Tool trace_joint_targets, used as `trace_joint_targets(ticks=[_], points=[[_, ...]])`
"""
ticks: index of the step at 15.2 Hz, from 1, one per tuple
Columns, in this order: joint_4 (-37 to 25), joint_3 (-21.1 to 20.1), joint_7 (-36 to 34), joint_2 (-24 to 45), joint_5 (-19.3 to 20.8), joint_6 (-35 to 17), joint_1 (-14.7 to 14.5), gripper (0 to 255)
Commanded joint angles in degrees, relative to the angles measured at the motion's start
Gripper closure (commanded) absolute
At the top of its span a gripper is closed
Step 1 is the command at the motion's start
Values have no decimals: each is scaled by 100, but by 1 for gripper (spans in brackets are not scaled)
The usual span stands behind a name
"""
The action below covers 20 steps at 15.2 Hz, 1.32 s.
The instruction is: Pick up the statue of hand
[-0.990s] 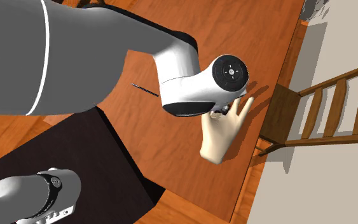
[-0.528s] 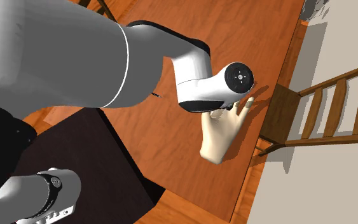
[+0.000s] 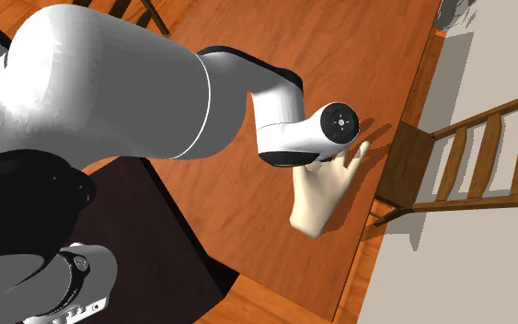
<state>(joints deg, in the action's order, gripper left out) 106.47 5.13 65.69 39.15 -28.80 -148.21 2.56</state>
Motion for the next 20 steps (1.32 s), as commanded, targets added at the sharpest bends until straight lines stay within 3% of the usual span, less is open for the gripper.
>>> trace_joint_targets(ticks=[1,9,20], points=[[-7,3,4,12,-3,-14,7,255],[-5,-1,4,18,-6,-24,5,255],[161,208,-276,-660,246,478,-136,255]])
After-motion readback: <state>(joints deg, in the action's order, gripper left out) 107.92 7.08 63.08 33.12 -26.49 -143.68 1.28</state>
